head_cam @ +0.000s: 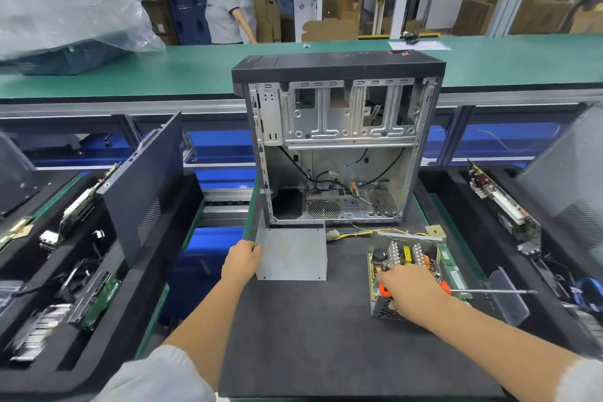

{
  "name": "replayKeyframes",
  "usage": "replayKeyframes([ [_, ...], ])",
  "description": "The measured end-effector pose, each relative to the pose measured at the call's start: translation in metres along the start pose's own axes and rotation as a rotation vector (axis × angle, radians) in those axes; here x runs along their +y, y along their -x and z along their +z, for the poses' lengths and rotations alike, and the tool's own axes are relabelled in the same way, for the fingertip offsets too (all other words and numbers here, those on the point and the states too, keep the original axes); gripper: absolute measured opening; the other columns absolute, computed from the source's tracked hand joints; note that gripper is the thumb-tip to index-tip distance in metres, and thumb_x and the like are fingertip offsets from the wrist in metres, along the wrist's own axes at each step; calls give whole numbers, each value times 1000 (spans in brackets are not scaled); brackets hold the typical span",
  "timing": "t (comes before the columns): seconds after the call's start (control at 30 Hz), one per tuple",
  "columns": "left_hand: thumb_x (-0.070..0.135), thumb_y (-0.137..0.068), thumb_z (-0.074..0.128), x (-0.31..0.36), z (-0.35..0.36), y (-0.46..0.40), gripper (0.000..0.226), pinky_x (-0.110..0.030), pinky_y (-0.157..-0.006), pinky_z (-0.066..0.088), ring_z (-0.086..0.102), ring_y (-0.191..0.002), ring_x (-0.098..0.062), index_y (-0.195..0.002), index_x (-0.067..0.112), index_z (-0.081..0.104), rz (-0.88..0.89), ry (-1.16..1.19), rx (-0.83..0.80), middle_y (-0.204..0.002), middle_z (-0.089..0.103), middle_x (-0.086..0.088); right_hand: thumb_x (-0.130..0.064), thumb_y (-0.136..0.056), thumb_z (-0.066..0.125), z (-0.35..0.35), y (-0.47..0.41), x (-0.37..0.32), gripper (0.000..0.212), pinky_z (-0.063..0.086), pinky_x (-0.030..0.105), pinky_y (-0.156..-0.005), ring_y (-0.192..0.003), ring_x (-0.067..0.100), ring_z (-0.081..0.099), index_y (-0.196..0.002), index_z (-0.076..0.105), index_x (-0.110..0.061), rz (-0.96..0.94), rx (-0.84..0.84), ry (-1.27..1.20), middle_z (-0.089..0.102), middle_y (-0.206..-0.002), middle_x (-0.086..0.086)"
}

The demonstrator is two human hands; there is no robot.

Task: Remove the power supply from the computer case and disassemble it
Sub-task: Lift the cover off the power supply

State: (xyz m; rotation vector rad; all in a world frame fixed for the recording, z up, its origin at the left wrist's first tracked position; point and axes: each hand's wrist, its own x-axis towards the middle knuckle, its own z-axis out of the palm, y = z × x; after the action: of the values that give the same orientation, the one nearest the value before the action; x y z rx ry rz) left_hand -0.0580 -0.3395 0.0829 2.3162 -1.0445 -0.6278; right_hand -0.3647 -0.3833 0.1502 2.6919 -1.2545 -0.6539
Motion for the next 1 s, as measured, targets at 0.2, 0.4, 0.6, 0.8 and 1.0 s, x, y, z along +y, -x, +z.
replayKeyframes([
  [0.2,43,-102,36,-19,9,22,51,-36,-56,45,44,-61,-23,-85,1,60,-312,374,3,-69,49,-10,-8,-88,56,1,-2,0,17,39,30,-69,-93,24,60,-93,46,-21,-16,8,-21,60,-102,3],
  [0.4,3,-98,33,0,75,74,29,-26,-57,48,53,-66,-22,-87,9,59,-155,472,-123,-75,56,-10,-14,-89,57,9,-7,0,25,45,31,-75,-105,24,62,-113,57,-19,-15,38,16,61,-112,4],
  [0.6,-12,-91,28,-13,82,114,40,-12,-62,36,41,-66,-7,-91,11,61,99,518,-112,-75,47,-1,-15,-88,58,10,-6,1,24,43,31,-71,-102,24,62,-111,57,-19,-22,56,13,62,-111,4],
  [0.8,-24,-76,31,-25,85,120,46,-14,-85,39,48,-90,-11,-96,5,63,404,198,-49,-96,53,-1,-13,-88,58,8,-4,1,24,42,29,-70,-102,24,61,-112,55,-17,-35,45,16,62,-111,5],
  [1.0,-24,-80,36,-35,76,104,45,-13,-83,41,57,-89,-14,-84,8,67,423,230,-26,-88,59,6,-15,-89,59,7,-6,2,27,43,30,-71,-102,24,61,-116,54,-17,-39,29,25,61,-113,6],
])
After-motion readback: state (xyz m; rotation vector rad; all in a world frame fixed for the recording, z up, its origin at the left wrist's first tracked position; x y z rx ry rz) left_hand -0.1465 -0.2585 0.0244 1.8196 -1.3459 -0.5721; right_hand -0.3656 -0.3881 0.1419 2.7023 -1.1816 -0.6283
